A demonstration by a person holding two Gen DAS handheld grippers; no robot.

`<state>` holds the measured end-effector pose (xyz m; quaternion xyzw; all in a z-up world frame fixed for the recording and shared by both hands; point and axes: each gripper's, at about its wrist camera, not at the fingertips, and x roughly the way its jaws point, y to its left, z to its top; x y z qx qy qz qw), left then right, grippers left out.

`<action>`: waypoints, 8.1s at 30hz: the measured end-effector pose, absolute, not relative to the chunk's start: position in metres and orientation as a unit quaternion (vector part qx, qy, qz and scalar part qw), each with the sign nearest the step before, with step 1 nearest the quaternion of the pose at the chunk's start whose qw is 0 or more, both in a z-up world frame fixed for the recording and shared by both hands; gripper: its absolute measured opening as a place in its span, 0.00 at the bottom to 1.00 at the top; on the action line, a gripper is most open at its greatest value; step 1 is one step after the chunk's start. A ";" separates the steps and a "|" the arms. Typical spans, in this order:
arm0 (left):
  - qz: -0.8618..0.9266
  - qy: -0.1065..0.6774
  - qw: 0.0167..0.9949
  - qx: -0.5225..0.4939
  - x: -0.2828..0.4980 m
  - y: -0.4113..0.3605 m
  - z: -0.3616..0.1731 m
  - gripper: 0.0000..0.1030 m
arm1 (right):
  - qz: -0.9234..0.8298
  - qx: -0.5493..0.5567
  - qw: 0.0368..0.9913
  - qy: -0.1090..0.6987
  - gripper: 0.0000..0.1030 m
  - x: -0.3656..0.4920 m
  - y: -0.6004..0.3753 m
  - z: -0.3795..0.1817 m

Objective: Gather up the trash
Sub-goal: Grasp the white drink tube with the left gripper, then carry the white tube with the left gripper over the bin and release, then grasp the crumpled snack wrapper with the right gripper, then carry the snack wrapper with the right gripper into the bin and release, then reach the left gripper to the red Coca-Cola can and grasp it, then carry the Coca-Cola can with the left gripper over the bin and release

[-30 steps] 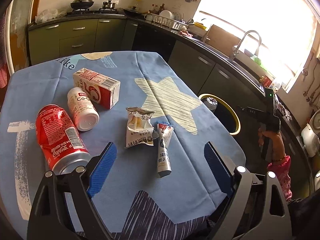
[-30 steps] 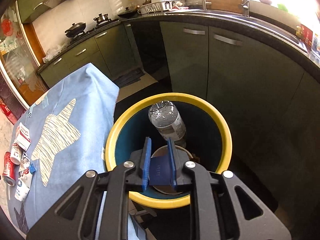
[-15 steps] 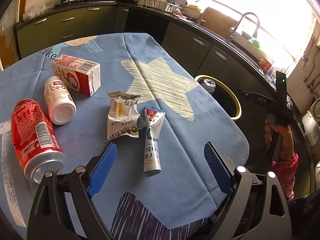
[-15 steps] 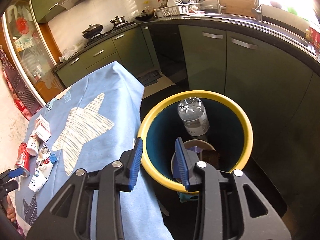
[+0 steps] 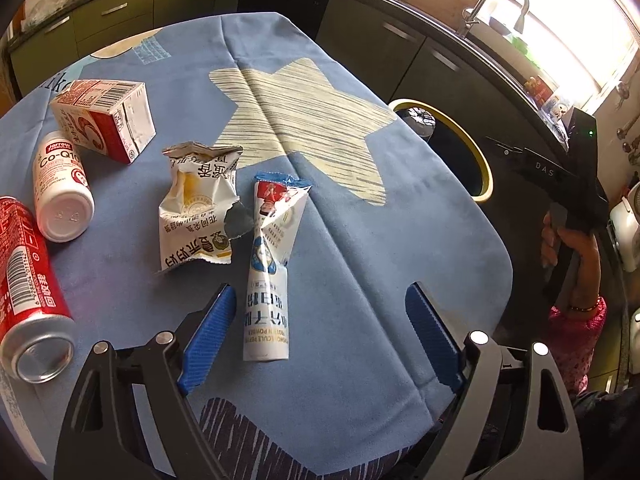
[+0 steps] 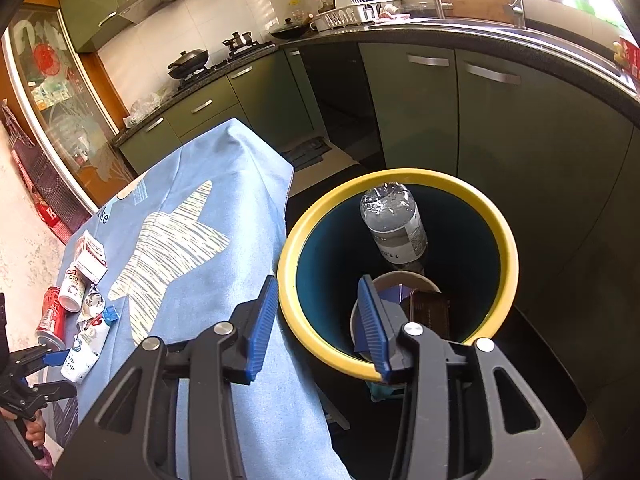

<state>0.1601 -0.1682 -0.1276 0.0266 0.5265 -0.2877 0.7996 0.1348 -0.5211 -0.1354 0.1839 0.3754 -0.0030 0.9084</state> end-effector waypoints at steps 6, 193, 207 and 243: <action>-0.274 0.545 0.791 0.041 0.181 -0.184 -0.137 0.67 | 0.001 0.195 0.908 0.372 0.40 0.132 -0.527 -0.138; 0.019 0.433 0.901 -0.034 0.182 -0.027 -0.093 0.88 | -0.070 0.098 0.905 0.408 0.59 0.173 -0.467 -0.146; 0.052 0.476 0.878 0.001 0.204 -0.004 -0.115 0.85 | -0.057 0.112 0.900 0.418 0.59 0.181 -0.471 -0.153; -0.094 0.418 0.900 0.076 0.163 -0.095 -0.075 0.72 | -0.043 0.121 0.904 0.408 0.59 0.170 -0.473 -0.147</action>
